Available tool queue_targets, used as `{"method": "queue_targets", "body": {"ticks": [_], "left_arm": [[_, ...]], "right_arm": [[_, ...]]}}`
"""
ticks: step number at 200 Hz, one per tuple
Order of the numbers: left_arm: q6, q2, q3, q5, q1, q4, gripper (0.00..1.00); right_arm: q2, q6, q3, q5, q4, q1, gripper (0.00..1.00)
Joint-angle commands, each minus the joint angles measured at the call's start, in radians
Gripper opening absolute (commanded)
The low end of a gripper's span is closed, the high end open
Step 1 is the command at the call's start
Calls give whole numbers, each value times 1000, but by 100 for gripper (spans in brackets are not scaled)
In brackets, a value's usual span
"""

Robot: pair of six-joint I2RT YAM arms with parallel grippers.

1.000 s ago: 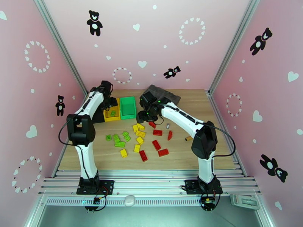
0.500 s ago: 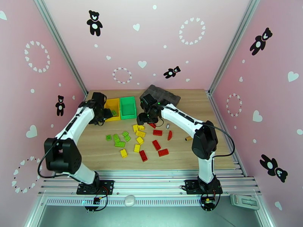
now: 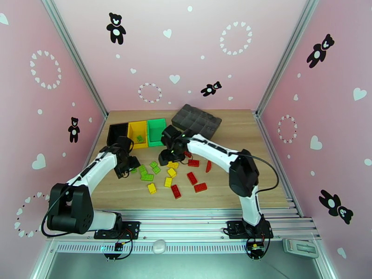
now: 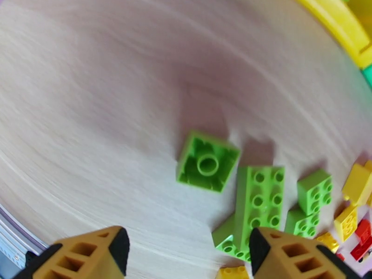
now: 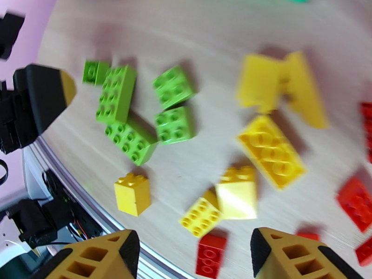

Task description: Sort the legos into containers by color

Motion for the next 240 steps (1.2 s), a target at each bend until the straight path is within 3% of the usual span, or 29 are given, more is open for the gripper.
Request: {"method": "queue_targets", "body": {"ticks": [1, 132, 208, 240], "left_arm": [[-18, 23, -23, 2, -10, 53, 71], [32, 225, 28, -43, 7, 103, 63], [66, 259, 86, -44, 31, 102, 59], [84, 280, 116, -45, 30, 86, 53]], "right_arm": [[44, -28, 60, -28, -49, 21, 68], [33, -53, 56, 12, -85, 23, 67], [28, -54, 44, 10, -78, 10, 67], [31, -52, 47, 1, -73, 3, 67]]}}
